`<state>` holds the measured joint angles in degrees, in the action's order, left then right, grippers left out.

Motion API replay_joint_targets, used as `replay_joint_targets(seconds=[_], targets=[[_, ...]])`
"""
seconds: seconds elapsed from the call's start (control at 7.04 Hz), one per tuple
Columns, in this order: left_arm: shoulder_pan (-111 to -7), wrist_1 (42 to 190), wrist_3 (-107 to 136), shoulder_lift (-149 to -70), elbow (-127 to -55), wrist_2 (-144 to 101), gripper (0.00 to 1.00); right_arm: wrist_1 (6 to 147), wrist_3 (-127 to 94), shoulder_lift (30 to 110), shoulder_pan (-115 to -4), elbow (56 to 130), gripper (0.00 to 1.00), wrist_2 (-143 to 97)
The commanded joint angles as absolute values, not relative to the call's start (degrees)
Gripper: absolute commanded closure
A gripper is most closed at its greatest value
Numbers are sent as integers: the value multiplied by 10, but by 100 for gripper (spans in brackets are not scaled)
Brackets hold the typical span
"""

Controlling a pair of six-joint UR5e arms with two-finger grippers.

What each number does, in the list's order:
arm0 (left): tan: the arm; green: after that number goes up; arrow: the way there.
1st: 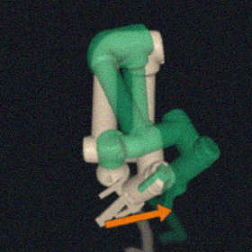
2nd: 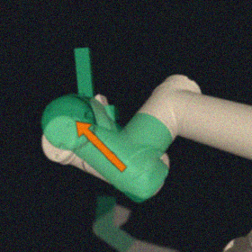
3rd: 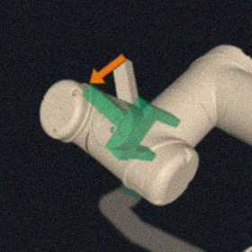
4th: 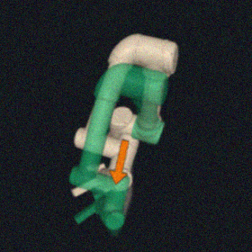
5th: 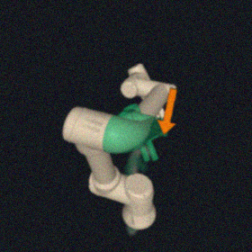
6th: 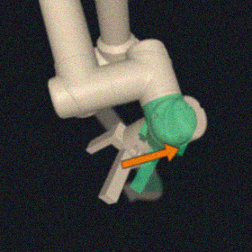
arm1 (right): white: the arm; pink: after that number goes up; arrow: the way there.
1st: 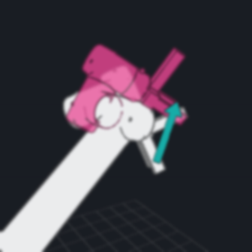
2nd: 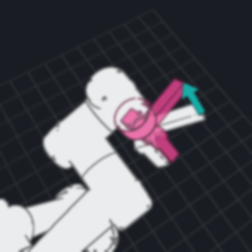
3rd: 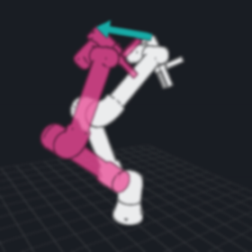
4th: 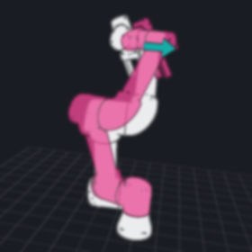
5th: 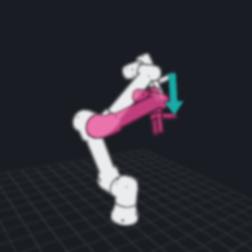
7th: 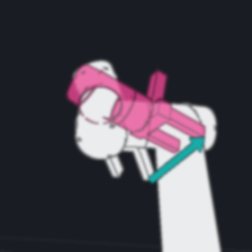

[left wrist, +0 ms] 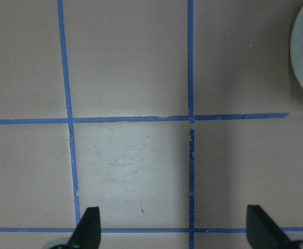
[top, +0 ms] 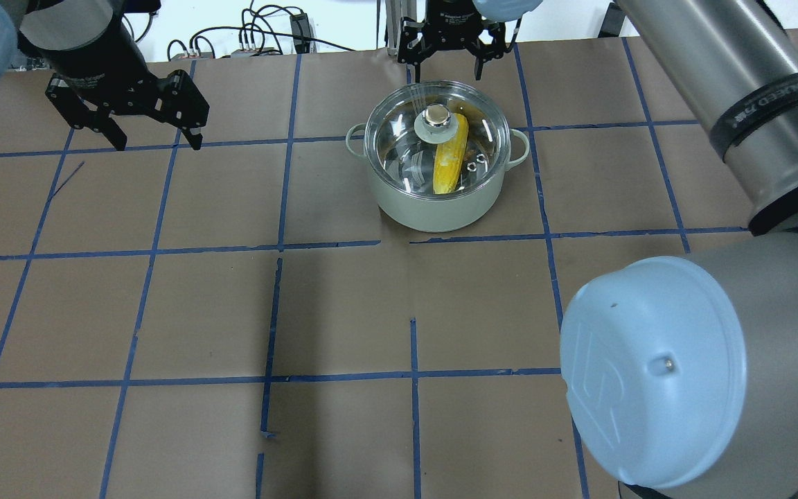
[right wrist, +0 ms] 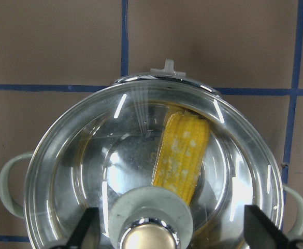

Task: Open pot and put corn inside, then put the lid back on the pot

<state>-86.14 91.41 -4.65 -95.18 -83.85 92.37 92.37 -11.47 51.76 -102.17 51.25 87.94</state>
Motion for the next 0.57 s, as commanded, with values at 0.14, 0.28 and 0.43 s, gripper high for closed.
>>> replay_joint_targets(seconds=[0.14, 0.28, 0.43], targets=[[-861, 914, -47, -952, -838, 924, 0, 903, -64, 539, -987, 497, 0, 875], [-861, 914, -47, -952, -838, 924, 0, 895, -31, 555, -964, 501, 0, 875], [-861, 914, -47, -952, -838, 925, 0, 879, 24, 573, -944, 511, 0, 876]])
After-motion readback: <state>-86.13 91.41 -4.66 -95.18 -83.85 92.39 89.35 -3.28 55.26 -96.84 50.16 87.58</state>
